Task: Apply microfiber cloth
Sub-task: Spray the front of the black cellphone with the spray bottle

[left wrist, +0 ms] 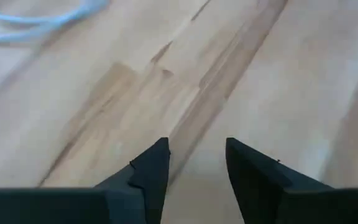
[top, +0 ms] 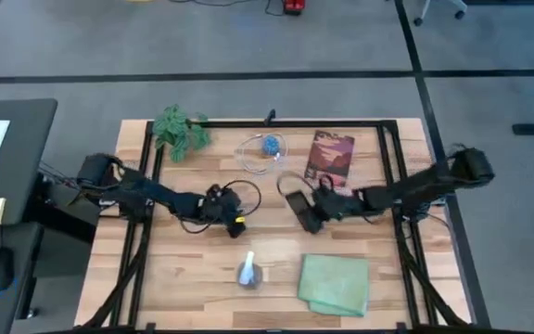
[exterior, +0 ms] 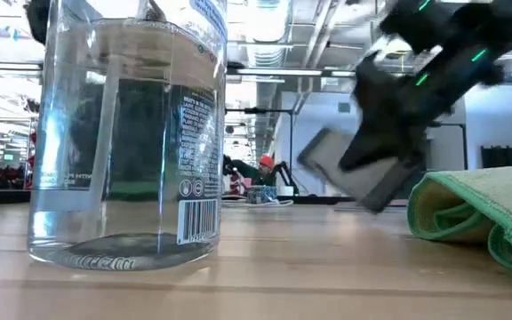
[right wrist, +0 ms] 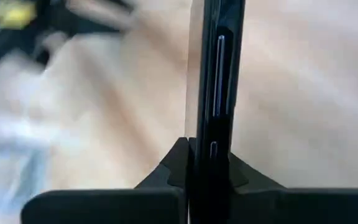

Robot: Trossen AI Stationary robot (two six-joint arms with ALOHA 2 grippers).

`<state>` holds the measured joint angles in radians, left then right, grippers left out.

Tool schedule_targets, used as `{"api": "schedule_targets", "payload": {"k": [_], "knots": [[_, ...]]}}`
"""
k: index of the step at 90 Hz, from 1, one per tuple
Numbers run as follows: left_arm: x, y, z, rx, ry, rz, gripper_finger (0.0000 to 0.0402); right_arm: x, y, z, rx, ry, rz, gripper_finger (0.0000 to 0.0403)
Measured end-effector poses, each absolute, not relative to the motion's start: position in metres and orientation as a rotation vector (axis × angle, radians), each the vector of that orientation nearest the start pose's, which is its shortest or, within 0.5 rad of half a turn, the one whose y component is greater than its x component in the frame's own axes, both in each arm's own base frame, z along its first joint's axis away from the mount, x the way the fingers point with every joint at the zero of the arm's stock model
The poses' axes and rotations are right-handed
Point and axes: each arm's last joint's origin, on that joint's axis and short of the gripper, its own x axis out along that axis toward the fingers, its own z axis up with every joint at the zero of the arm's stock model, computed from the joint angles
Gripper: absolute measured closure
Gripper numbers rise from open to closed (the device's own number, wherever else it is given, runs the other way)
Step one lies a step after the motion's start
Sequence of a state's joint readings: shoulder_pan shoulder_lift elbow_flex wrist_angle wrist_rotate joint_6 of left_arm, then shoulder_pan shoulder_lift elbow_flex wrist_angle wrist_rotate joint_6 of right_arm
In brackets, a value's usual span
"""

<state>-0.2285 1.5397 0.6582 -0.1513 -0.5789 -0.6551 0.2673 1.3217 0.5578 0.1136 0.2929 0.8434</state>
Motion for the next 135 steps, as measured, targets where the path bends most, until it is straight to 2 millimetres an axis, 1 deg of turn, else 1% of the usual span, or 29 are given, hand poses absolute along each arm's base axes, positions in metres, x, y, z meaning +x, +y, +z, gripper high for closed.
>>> {"api": "schedule_targets", "payload": {"k": [4, 12, 17, 21, 26, 33, 39, 45, 50, 62, 73, 93, 107, 118, 127, 135], "knots": [[0.249, -0.051, 0.144, -0.17, 0.787, 0.629, 0.0265, 0.235, 0.075, 0.187, 0.615, 0.559, -0.218, 0.0394], [0.234, -0.065, 0.155, -0.149, 0.749, 0.663, 0.0265, 0.216, 0.111, 0.201, 0.577, 0.542, -0.087, 0.0394], [0.226, -0.071, 0.16, -0.154, 0.716, 0.689, 0.0265, 0.206, 0.129, 0.209, 0.576, 0.52, -0.027, 0.0394], [0.222, -0.075, 0.163, -0.165, 0.684, 0.704, 0.0265, 0.197, 0.143, 0.211, 0.588, 0.517, 0.003, 0.0394], [0.218, -0.079, 0.165, -0.176, 0.657, 0.719, 0.0265, 0.187, 0.157, 0.203, 0.592, 0.552, -0.006, 0.0394], [0.217, -0.083, 0.165, -0.192, 0.629, 0.723, 0.0265, 0.177, 0.171, 0.182, 0.568, 0.623, -0.053, 0.0394], [0.218, -0.085, 0.165, -0.205, 0.613, 0.721, 0.0265, 0.176, 0.178, 0.169, 0.573, 0.647, -0.09, 0.0394], [0.219, -0.087, 0.163, -0.206, 0.613, 0.717, 0.0265, 0.182, 0.182, 0.155, 0.574, 0.665, -0.13, 0.0394], [0.219, -0.088, 0.163, -0.21, 0.608, 0.711, 0.0265, 0.187, 0.181, 0.142, 0.557, 0.666, -0.183, 0.0394], [0.218, -0.092, 0.164, -0.208, 0.605, 0.695, 0.0265, 0.203, 0.176, 0.128, 0.49, 0.604, -0.265, 0.0394], [0.217, -0.093, 0.163, -0.201, 0.61, 0.691, 0.0265, 0.217, 0.161, 0.119, 0.376, 0.519, -0.387, 0.0394], [0.213, -0.091, 0.162, -0.174, 0.64, 0.71, 0.0265, 0.249, 0.129, 0.112, 0.229, 0.455, -0.496, 0.0395], [0.206, -0.087, 0.16, -0.164, 0.656, 0.772, 0.0265, 0.27, 0.105, 0.112, 0.139, 0.406, -0.529, 0.0395], [0.201, -0.086, 0.159, -0.162, 0.663, 0.805, 0.0265, 0.28, 0.087, 0.117, 0.067, 0.373, -0.565, 0.0395], [0.199, -0.089, 0.159, -0.156, 0.662, 0.792, 0.0265, 0.286, 0.078, 0.131, 0.04, 0.31, -0.571, 0.0395], [0.196, -0.097, 0.16, -0.131, 0.665, 0.746, 0.0265, 0.285, 0.078, 0.148, 0.037, 0.251, -0.564, 0.0395]]}}
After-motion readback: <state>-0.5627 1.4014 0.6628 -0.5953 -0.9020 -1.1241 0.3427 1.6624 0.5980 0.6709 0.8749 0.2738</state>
